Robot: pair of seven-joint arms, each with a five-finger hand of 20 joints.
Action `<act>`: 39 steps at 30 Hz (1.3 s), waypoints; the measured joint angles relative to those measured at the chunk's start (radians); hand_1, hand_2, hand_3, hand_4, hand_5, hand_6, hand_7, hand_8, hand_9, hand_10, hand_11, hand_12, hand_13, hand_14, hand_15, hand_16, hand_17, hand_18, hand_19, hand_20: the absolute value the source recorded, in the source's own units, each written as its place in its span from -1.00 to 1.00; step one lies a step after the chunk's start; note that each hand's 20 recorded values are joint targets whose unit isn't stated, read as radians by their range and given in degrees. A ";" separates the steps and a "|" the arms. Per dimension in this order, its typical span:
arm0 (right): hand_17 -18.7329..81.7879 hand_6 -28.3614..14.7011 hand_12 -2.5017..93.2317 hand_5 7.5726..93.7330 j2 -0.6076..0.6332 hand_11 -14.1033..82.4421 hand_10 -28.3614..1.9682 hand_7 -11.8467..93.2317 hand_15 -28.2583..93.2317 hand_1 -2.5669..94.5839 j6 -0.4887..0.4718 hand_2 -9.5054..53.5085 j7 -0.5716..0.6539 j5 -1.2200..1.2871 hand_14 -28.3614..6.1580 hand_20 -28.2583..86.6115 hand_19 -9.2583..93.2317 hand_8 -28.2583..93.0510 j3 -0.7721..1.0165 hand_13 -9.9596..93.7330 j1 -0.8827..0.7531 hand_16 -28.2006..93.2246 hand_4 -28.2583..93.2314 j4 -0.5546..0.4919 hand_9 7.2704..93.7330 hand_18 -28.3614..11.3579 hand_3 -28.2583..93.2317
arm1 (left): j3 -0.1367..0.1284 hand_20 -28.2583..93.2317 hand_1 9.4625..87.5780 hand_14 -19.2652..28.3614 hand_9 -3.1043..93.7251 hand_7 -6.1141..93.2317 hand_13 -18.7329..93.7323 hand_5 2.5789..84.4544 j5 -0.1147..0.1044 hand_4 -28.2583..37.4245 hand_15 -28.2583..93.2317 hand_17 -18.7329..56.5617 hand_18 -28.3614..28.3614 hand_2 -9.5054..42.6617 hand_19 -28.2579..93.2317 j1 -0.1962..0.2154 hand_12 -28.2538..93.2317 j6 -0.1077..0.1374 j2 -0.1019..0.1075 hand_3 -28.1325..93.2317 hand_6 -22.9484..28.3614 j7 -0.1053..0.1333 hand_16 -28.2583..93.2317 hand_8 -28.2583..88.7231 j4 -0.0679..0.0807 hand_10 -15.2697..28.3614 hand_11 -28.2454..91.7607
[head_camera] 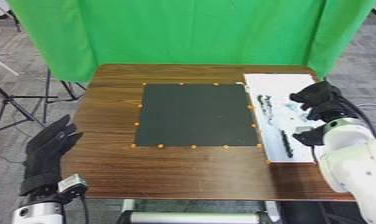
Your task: Arrange flowers
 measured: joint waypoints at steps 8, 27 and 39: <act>0.52 -0.29 -0.51 0.42 -0.005 0.07 -0.45 -0.50 0.58 -0.30 -0.223 -0.68 0.143 -0.143 -0.01 -0.07 1.00 -0.67 0.041 0.69 -0.048 -0.28 -0.87 -0.080 0.59 -0.44 0.68 | -0.007 -0.49 -0.56 0.94 -0.28 -0.55 -0.24 -0.13 -0.003 -0.75 0.54 -0.74 0.77 -0.42 0.48 0.012 -0.45 0.001 0.003 0.82 0.28 0.004 -0.83 -0.71 -0.001 0.59 0.08; 0.78 -0.27 -0.49 0.65 -0.093 0.07 -0.38 -0.47 0.47 -0.21 -0.432 -0.78 0.260 -0.142 0.22 -0.31 1.00 -0.64 0.034 0.86 -0.118 -0.25 -0.86 -0.095 0.77 0.02 0.63 | -0.022 -0.49 -0.56 0.94 -0.28 -0.55 -0.24 -0.13 0.009 -0.75 0.54 -0.74 0.77 -0.42 0.48 0.012 -0.45 0.000 0.006 0.82 0.28 -0.028 -0.83 -0.71 -0.003 0.59 0.08; 0.78 -0.26 -0.50 0.66 -0.098 0.07 -0.38 -0.46 0.46 -0.20 -0.427 -0.79 0.278 -0.179 0.23 -0.32 1.00 -0.64 -0.039 0.87 -0.127 -0.25 -0.86 -0.093 0.78 0.03 0.62 | -0.032 -0.49 -0.56 0.94 -0.28 -0.55 -0.24 -0.13 0.033 -0.75 0.54 -0.74 0.77 -0.42 0.48 0.010 -0.45 -0.005 0.001 0.82 0.28 -0.060 -0.83 -0.71 -0.004 0.59 0.08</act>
